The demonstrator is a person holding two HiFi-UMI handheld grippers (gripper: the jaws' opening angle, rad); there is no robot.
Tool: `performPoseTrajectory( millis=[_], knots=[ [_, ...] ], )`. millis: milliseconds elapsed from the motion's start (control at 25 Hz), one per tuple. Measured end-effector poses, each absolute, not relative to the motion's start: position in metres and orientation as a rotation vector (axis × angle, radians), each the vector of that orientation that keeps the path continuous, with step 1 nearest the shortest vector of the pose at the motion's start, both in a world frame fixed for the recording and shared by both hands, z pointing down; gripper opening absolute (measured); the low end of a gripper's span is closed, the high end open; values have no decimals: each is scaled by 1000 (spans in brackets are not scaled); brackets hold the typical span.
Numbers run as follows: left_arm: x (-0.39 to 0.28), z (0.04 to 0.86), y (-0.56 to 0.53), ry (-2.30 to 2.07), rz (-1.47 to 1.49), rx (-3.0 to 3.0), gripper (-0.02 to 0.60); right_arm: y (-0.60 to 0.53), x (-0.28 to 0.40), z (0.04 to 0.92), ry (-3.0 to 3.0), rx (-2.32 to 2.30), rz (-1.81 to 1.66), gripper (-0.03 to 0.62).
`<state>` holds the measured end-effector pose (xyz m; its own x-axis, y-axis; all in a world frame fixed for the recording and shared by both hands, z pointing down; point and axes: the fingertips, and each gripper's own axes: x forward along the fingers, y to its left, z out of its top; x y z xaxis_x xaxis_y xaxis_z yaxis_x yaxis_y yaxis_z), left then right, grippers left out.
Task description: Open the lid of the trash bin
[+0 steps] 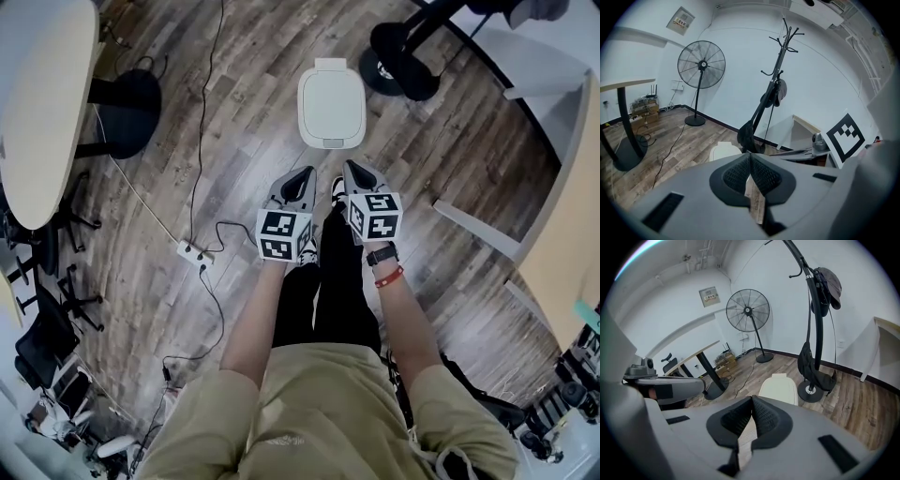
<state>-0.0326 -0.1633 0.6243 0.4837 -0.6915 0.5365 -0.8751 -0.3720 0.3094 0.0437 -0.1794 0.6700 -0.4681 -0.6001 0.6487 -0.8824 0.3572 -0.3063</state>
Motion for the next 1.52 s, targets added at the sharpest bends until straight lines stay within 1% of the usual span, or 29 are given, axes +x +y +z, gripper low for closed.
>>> performPoseTrajectory(
  millis=[720, 1520],
  knots=[
    [-27, 699, -189, -1245, 477, 2133, 23, -210, 40, 768, -2130, 1208, 936, 15],
    [-35, 750, -205, -1238, 498, 2128, 23, -231, 25, 832, -2089, 1110, 941, 14]
  ],
)
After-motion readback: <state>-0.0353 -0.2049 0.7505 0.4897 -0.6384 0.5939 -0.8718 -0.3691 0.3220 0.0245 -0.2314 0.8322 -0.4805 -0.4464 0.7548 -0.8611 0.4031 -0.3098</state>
